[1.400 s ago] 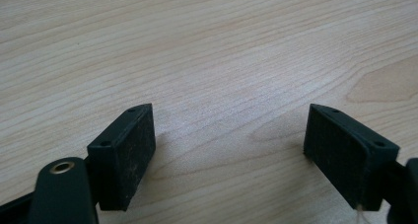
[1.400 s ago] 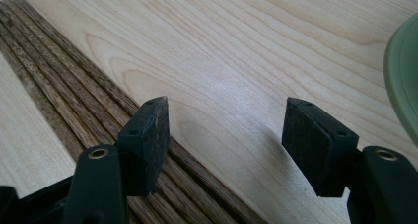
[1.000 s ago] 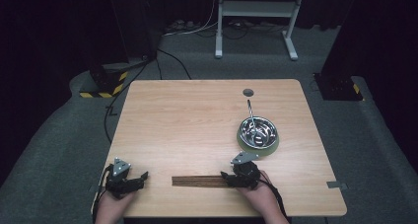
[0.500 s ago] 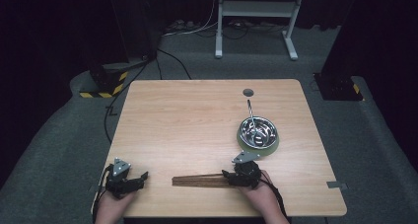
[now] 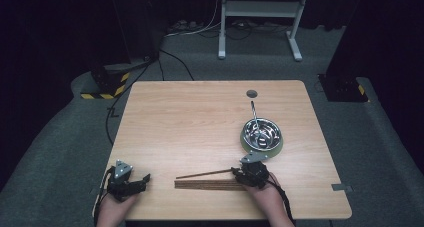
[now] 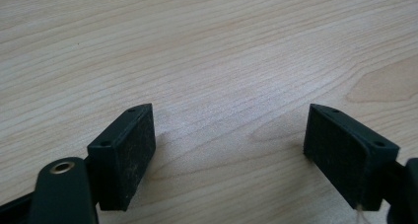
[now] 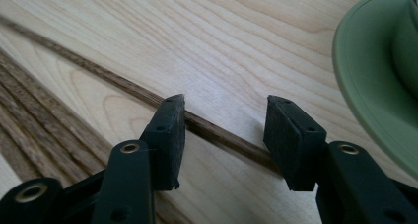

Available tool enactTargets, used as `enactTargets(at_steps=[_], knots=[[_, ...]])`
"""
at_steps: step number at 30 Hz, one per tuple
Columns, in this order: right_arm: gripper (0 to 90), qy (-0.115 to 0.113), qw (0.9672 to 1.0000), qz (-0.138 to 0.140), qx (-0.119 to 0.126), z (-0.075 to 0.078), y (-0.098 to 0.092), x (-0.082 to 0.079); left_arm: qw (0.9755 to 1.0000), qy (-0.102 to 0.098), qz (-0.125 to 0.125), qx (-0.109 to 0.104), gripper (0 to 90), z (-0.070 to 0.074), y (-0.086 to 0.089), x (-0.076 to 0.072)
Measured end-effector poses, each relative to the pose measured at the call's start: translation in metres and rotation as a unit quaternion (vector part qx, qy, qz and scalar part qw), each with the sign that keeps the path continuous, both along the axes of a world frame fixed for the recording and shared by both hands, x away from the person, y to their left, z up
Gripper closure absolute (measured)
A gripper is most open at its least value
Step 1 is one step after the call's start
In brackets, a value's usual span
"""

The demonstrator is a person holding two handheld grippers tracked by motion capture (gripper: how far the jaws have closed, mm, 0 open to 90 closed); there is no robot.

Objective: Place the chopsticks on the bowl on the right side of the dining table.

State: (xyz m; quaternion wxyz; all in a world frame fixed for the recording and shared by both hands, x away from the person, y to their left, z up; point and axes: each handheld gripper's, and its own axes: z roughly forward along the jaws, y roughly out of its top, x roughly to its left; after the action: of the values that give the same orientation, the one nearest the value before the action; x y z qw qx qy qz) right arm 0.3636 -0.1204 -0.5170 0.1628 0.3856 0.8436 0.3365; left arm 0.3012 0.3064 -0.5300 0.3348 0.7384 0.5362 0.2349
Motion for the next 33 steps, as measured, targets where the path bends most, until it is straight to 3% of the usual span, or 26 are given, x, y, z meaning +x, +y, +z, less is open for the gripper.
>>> enactTargets(at_steps=[5,18,22,27,33], knots=[[51.5,0.005,1.0000,0.003,-0.007,0.002,0.002,0.016,1.0000,-0.001,0.000,0.000,20.7,0.000,0.000,0.000],[66.9,0.011,0.9998,0.008,-0.016,0.004,0.012,0.028,1.0000,-0.001,0.005,0.000,21.9,0.000,0.001,0.001],[67.4,0.023,0.9993,0.014,-0.026,0.007,0.017,0.037,1.0000,0.000,0.007,-0.002,21.9,0.000,0.001,0.001],[70.3,0.016,0.9990,0.031,-0.026,0.006,0.024,0.036,1.0000,0.001,0.004,-0.002,22.3,0.000,0.001,0.001],[76.1,0.004,0.9972,0.057,-0.049,0.008,0.026,0.031,1.0000,0.002,0.001,0.002,22.6,0.001,0.001,0.001]])
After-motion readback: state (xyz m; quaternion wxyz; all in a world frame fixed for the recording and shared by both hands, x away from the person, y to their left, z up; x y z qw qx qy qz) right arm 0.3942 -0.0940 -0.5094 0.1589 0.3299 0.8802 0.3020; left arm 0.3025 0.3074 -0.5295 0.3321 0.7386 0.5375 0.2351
